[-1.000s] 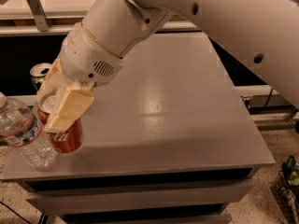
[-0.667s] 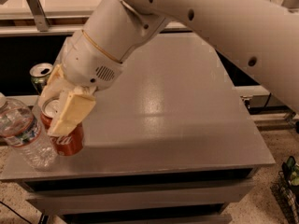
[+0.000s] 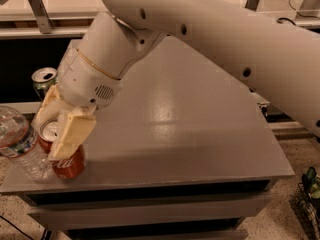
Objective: Move coke can near water bottle
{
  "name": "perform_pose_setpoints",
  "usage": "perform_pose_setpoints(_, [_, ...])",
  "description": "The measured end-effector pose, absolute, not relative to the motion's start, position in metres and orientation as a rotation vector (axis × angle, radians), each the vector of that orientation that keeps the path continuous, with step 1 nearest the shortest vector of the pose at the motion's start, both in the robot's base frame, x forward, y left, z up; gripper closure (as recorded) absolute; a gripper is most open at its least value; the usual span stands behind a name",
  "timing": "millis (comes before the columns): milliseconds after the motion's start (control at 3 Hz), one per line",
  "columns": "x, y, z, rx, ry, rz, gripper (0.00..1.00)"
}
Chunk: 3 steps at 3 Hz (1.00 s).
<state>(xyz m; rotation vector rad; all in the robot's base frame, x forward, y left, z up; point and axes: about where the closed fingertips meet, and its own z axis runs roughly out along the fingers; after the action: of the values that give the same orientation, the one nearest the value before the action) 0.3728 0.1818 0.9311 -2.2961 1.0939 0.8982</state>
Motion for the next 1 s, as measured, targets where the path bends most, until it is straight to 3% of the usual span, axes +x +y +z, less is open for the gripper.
perform_pose_setpoints(667, [0.385,0.174,0.919,-2.341,1.134,0.805,0.12])
perform_pose_setpoints(1000, [0.392,0.170,0.912,-2.340,1.169,0.815,0.00])
